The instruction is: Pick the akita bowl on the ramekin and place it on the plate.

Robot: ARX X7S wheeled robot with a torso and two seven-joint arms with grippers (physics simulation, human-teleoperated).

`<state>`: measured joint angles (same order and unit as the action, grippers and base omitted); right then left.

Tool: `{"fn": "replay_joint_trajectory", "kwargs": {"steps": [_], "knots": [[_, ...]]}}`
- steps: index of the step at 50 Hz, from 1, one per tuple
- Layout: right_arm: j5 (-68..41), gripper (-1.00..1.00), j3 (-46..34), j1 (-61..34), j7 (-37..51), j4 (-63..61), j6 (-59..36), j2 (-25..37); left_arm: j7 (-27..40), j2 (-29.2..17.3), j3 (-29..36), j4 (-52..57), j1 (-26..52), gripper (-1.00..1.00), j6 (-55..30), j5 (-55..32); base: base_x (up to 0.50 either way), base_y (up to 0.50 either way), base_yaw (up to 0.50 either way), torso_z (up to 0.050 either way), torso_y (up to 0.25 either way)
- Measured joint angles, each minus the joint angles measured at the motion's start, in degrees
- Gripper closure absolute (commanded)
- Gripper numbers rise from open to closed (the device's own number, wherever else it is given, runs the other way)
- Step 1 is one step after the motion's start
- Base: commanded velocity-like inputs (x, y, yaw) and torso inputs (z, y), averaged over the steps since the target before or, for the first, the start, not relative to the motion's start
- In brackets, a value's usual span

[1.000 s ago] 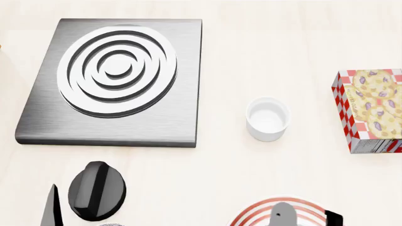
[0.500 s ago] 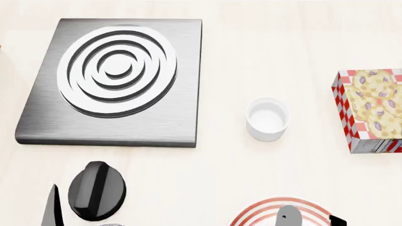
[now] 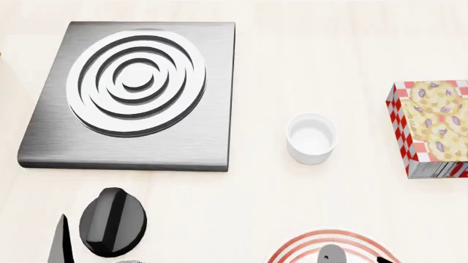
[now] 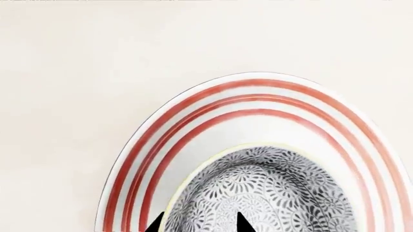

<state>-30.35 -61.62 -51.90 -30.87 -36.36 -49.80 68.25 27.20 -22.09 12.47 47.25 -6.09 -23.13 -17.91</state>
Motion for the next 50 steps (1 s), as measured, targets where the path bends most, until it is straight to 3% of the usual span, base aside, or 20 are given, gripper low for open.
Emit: {"fn": "replay_joint_trajectory", "kwargs": {"steps": [50], "knots": [[-3.2, -1.0, 2.9, 0.5, 4.3, -3.0, 0.0, 0.6, 1.1, -0.8, 1.0, 0.3, 0.2, -1.0, -0.1, -0.6, 0.0, 0.0, 0.0, 0.0, 0.0]]}}
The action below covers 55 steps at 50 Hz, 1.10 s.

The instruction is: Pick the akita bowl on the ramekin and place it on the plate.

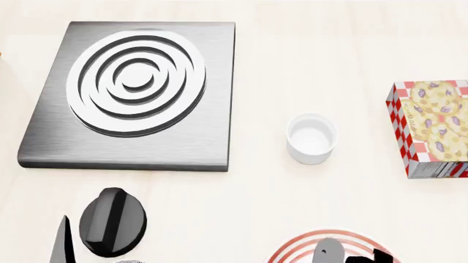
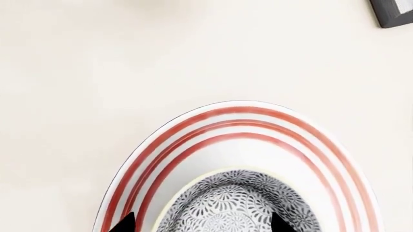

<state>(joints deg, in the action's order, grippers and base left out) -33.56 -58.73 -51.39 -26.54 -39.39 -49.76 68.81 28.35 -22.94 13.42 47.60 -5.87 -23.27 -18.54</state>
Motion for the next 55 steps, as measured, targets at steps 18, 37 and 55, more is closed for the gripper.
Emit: {"fn": "replay_joint_trajectory", "kwargs": {"steps": [18, 37, 55], "knots": [[-3.4, -1.0, 2.9, -0.3, 2.2, -2.3, 1.3, 1.1, 0.5, -0.3, 0.2, 0.2, 0.1, -1.0, -0.1, -0.2, 0.0, 0.0, 0.0, 0.0, 0.0], [-9.7, -1.0, 8.0, -1.1, 6.8, -5.6, 4.4, 3.0, 0.9, -0.7, 0.4, 0.4, 0.2, -1.0, -0.2, -0.5, 0.0, 0.0, 0.0, 0.0, 0.0], [-16.4, -1.0, 16.2, 2.0, 22.1, -0.9, 16.2, -1.3, 1.2, -1.1, 0.4, 0.5, 0.1, -1.0, 0.0, -1.0, 0.0, 0.0, 0.0, 0.0, 0.0]]}}
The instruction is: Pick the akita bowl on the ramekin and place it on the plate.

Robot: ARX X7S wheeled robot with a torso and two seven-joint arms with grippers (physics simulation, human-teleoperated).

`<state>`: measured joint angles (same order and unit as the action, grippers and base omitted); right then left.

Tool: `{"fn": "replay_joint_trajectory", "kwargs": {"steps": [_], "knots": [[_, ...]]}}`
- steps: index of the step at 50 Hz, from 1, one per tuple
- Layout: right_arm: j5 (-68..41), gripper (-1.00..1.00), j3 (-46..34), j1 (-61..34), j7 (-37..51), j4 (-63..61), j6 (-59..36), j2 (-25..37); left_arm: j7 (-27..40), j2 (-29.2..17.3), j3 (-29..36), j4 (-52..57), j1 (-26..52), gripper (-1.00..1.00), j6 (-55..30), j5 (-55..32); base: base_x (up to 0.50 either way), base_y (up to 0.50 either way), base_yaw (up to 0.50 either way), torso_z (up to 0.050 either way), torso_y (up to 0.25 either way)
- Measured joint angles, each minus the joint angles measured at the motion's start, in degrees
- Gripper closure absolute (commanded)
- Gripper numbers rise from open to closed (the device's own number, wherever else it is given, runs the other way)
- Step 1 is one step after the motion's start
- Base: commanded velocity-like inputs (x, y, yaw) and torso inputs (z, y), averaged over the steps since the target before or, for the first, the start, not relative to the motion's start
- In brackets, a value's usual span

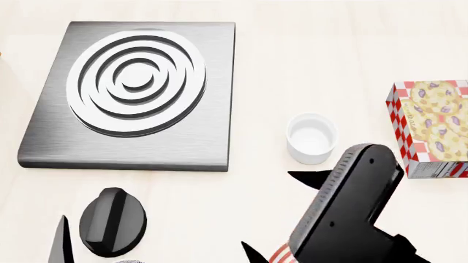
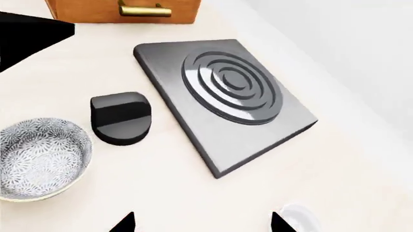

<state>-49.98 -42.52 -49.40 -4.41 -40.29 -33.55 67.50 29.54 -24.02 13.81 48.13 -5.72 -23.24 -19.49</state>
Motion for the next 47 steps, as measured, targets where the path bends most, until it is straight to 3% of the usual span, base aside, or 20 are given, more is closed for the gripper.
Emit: {"fn": "replay_joint_trajectory", "kwargs": {"steps": [11, 26, 47], "knots": [[0.8, -1.0, 3.3, 2.8, 9.0, 4.2, 6.5, -4.2, 0.2, -0.2, -0.1, -0.1, 0.1, -1.0, 0.2, -0.3, 0.0, 0.0, 0.0, 0.0, 0.0], [4.7, -1.0, 8.1, 7.5, 20.6, 7.8, 15.9, -8.4, 0.2, -0.4, 0.0, -0.4, 0.1, -1.0, 0.4, -0.7, 0.0, 0.0, 0.0, 0.0, 0.246], [6.7, -1.0, 15.1, 14.4, 28.8, 10.9, 30.1, -12.7, 0.2, -0.8, -0.1, -0.7, 0.0, -1.0, 1.0, -1.3, 0.0, 0.0, 0.0, 0.0, 0.25]]}}
